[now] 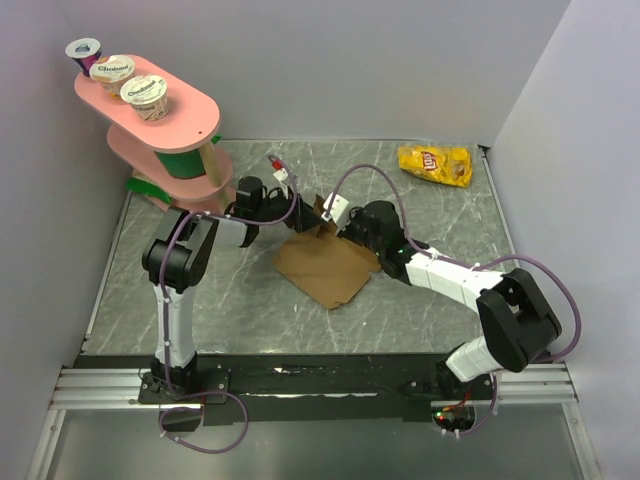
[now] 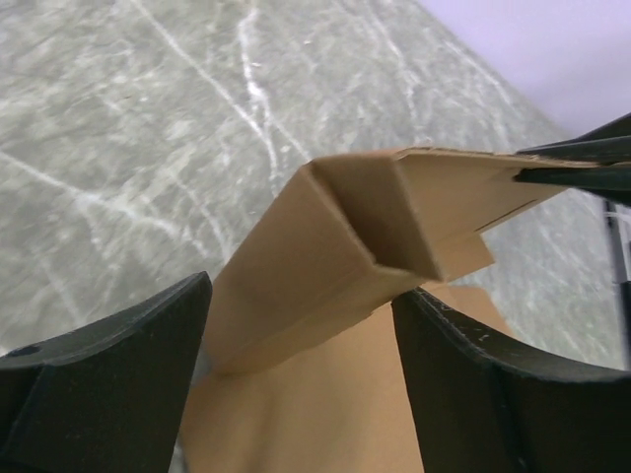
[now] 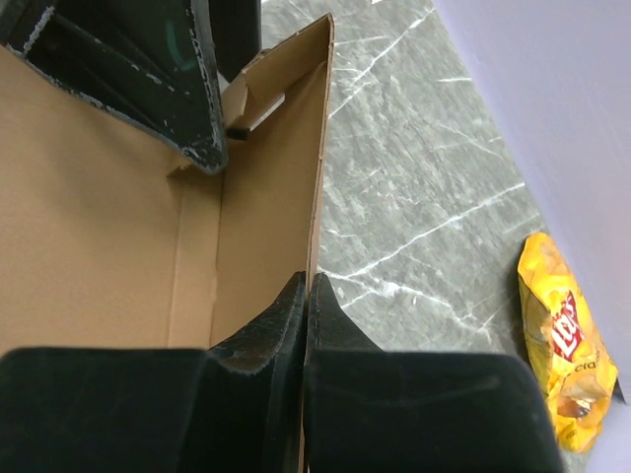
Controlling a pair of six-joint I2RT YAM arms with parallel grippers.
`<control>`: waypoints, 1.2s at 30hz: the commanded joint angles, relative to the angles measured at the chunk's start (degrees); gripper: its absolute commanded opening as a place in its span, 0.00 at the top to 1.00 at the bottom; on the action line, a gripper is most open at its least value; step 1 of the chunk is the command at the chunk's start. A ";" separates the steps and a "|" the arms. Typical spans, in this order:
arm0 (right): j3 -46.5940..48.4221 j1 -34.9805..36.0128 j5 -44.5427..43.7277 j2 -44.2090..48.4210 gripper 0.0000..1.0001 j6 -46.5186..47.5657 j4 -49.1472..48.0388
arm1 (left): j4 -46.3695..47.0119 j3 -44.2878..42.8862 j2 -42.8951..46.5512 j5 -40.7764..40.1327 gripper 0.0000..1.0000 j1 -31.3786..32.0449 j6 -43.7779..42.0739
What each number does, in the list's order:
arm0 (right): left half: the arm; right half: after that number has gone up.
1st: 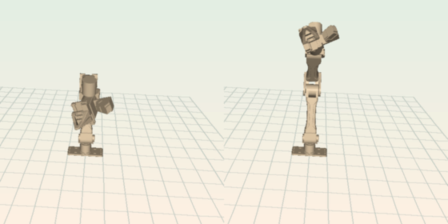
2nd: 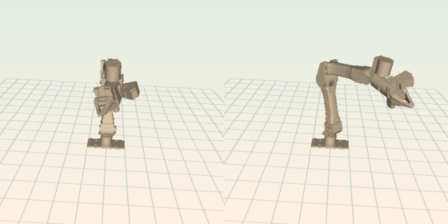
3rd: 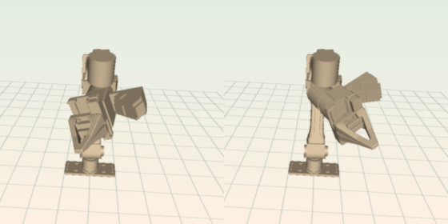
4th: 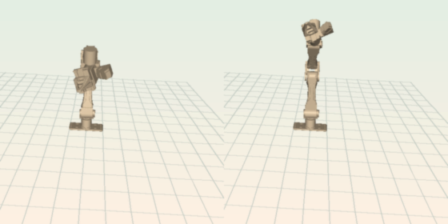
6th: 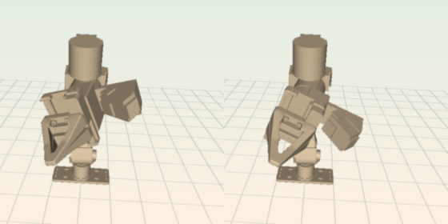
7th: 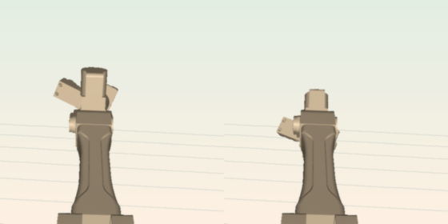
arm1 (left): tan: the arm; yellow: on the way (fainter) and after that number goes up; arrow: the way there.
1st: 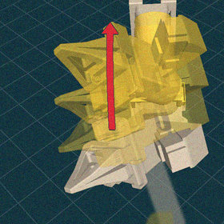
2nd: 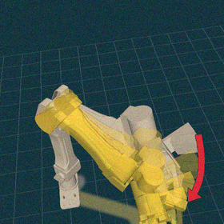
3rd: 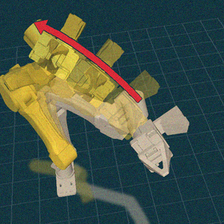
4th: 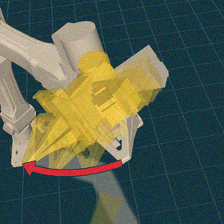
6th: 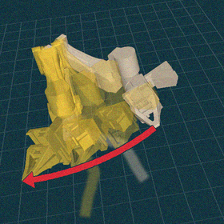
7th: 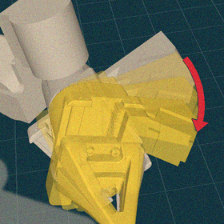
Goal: Fold the paper box
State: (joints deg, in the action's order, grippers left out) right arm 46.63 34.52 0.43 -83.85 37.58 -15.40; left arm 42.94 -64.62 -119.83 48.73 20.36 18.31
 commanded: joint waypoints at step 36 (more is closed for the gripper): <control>0.65 6.26 -9.05 3.87 0.53 -12.09 9.07 | -1.89 13.29 14.53 -28.42 0.93 6.80 -1.69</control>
State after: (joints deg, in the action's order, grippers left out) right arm 46.37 40.36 -12.43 -82.78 30.96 -11.16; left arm 43.86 -52.88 -109.30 23.90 26.41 17.19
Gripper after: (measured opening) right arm 0.393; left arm 0.114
